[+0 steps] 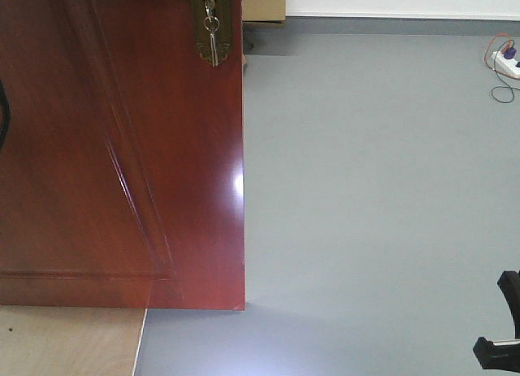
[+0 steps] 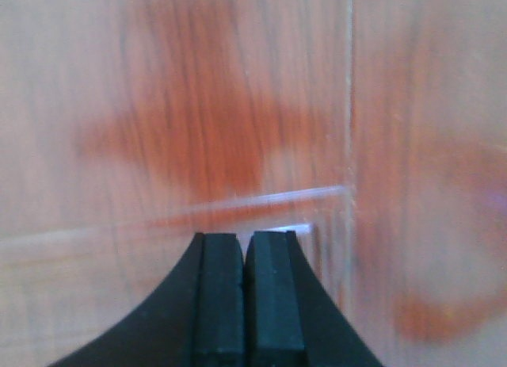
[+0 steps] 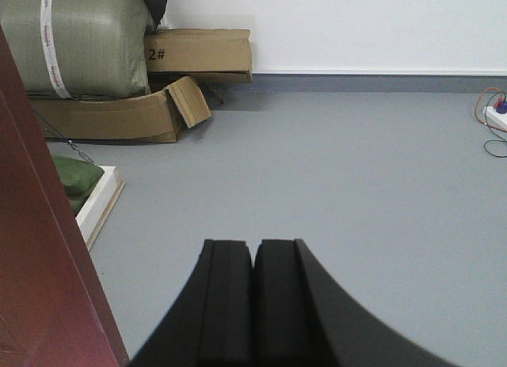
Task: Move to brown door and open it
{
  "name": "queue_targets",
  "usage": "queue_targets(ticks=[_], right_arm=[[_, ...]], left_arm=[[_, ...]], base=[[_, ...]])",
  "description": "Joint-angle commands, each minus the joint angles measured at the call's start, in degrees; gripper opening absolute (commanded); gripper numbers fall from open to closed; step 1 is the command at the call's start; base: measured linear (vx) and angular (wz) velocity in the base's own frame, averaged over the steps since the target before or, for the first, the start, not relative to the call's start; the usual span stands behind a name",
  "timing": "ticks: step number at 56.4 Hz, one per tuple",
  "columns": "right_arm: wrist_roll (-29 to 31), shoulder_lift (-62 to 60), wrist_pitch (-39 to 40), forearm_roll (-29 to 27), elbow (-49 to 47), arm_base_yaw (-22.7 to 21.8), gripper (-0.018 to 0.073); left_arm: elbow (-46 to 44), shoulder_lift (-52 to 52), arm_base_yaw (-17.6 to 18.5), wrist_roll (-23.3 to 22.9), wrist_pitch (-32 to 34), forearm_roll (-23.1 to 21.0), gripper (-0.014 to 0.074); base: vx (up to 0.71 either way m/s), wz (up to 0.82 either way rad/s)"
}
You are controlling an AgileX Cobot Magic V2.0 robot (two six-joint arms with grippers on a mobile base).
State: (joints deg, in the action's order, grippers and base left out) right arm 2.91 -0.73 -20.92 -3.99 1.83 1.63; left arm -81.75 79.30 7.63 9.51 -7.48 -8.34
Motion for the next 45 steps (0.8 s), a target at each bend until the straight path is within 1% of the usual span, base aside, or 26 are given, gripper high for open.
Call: queue_targets(ticks=[1,38,41,45], right_arm=[[0.37,-0.32,4.31,0.17,0.25,-0.07,0.0],[0.37,-0.32,4.31,0.17,0.25,-0.07,0.0],[0.37,-0.32,4.31,0.17,0.25,-0.07,0.0],[0.37,-0.32,4.31,0.17,0.25,-0.07,0.0]], left_arm=[[-1.66,-1.92,0.22,-0.2,4.41,-0.22,-0.0006],[-1.66,-2.05,0.22,-0.13,4.24,-0.23,-0.0006],[-1.66,-2.11,0.22,-0.13,2.97,-0.23,-0.0006],[-1.66,-2.43,0.22,-0.19,-1.0,-0.23,-0.0006]], base=[[0.0,0.0],[0.0,0.0],[0.0,0.0],[0.0,0.0]])
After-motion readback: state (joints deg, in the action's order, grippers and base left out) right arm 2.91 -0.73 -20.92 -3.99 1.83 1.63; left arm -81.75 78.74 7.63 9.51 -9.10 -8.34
